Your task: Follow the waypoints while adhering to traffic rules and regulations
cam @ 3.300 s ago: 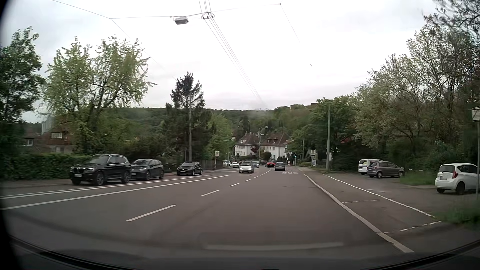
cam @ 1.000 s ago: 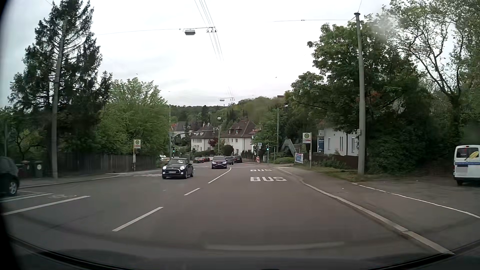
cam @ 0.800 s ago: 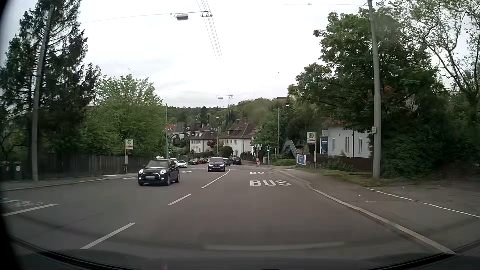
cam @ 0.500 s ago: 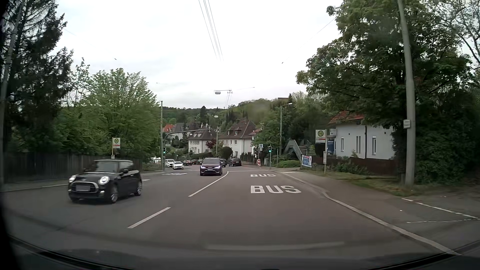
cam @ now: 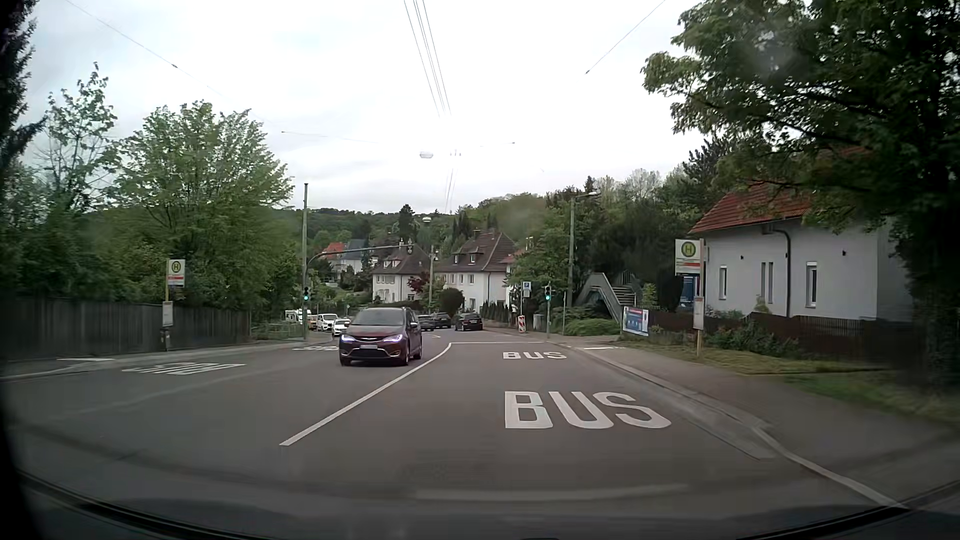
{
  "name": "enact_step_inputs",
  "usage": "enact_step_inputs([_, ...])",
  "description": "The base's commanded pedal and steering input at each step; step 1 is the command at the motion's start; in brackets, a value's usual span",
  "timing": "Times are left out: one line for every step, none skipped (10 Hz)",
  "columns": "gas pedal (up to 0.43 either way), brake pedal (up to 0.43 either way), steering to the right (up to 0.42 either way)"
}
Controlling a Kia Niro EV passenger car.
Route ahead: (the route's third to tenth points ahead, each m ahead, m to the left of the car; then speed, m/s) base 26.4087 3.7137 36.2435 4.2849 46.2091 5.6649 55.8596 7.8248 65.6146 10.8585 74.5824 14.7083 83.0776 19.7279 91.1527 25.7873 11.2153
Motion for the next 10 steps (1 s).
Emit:
enact_step_inputs([0.000,0.000,-0.001])
enact_step_inputs([0.000,0.000,-0.001])
enact_step_inputs([0.000,0.000,-0.001])
enact_step_inputs([0.008,0.000,-0.001])
enact_step_inputs([0.008,0.000,-0.001])
enact_step_inputs([0.008,0.000,-0.001])
enact_step_inputs([0.008,0.000,-0.003])
enact_step_inputs([0.008,0.000,-0.005])
enact_step_inputs([0.008,0.000,-0.006])
enact_step_inputs([0.008,0.000,-0.009])
